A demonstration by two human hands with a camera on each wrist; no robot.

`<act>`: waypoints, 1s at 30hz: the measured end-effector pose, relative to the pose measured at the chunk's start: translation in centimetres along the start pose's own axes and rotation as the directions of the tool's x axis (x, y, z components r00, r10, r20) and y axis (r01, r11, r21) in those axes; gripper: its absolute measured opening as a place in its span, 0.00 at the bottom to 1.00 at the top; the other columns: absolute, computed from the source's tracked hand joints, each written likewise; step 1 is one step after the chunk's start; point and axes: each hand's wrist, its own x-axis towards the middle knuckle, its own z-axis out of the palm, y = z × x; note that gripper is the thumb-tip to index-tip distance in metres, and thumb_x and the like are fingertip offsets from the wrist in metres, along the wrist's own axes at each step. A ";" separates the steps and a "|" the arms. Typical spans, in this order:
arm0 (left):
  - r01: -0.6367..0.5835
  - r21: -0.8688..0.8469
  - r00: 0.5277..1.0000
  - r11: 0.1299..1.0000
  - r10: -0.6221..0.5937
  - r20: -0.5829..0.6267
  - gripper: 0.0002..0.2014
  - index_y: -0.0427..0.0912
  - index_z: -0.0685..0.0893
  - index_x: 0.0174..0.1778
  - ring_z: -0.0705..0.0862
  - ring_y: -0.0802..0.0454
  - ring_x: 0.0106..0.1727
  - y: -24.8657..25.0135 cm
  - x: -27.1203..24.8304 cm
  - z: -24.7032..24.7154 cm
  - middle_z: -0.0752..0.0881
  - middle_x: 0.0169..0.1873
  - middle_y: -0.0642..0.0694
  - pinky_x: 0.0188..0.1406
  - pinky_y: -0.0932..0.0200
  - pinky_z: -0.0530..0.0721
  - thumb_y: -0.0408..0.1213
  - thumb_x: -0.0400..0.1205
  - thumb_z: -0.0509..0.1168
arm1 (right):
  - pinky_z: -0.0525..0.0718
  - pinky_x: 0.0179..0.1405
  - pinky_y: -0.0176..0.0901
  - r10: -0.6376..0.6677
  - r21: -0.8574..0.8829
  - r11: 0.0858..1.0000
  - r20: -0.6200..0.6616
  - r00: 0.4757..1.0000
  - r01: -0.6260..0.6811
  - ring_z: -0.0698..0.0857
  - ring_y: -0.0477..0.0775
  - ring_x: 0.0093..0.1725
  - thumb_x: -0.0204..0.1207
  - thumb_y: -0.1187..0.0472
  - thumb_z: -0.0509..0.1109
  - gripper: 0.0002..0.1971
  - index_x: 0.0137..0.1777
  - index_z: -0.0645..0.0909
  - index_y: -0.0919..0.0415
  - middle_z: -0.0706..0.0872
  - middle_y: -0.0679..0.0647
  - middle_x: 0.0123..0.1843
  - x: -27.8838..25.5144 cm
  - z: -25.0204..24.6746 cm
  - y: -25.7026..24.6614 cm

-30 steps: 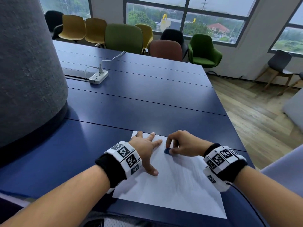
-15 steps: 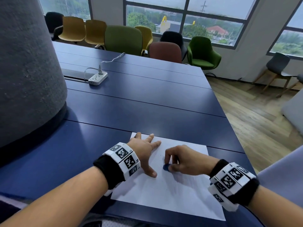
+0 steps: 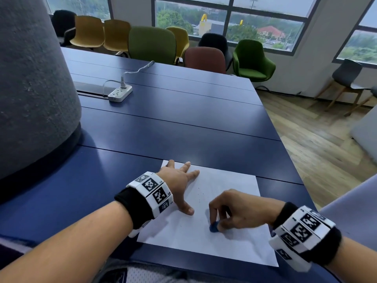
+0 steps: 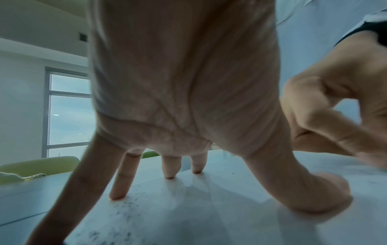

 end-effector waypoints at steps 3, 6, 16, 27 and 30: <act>0.000 0.009 1.000 1.000 0.000 -0.005 0.61 0.61 0.41 0.86 0.44 0.28 0.84 0.1 0.1 0.0 0.40 0.87 0.52 0.78 0.36 0.63 0.69 0.66 0.75 | 0.72 0.31 0.29 0.044 0.021 0.999 -0.169 0.985 -0.041 0.78 0.42 0.30 0.74 0.57 0.74 0.02 0.45 0.85 0.51 0.83 0.46 0.33 0.1 -0.3 1.0; 0.000 0.006 1.000 1.000 0.000 -0.003 0.61 0.61 0.41 0.86 0.44 0.28 0.84 0.0 0.2 0.0 0.40 0.87 0.52 0.78 0.34 0.62 0.69 0.65 0.75 | 0.75 0.31 0.31 0.003 0.022 1.000 -0.047 0.999 -0.002 0.77 0.43 0.30 0.73 0.57 0.73 0.03 0.46 0.85 0.51 0.84 0.46 0.35 -0.5 0.3 0.5; 0.000 -0.007 1.000 1.000 0.000 -0.006 0.62 0.61 0.42 0.86 0.45 0.29 0.84 0.0 0.1 0.1 0.41 0.87 0.52 0.78 0.35 0.62 0.69 0.65 0.75 | 0.77 0.33 0.34 -0.027 0.047 0.999 0.073 0.997 0.024 0.77 0.43 0.30 0.72 0.60 0.72 0.06 0.47 0.86 0.50 0.87 0.51 0.37 -0.7 0.7 0.1; 0.000 0.013 1.000 1.000 0.000 0.000 0.61 0.60 0.41 0.87 0.44 0.29 0.84 0.2 -0.2 -0.2 0.40 0.87 0.51 0.79 0.37 0.61 0.68 0.67 0.75 | 0.75 0.32 0.32 0.033 0.024 0.999 0.063 0.997 -0.034 0.77 0.41 0.29 0.71 0.58 0.74 0.05 0.46 0.86 0.50 0.84 0.46 0.33 0.4 -0.4 0.4; 0.000 0.022 1.000 1.000 0.000 0.002 0.61 0.60 0.41 0.86 0.45 0.28 0.84 0.2 -0.1 -0.2 0.40 0.87 0.51 0.78 0.38 0.62 0.69 0.66 0.75 | 0.73 0.28 0.26 0.082 -0.041 0.995 -0.117 0.990 -0.087 0.78 0.38 0.28 0.72 0.55 0.76 0.04 0.46 0.86 0.49 0.83 0.45 0.33 3.2 -2.7 1.9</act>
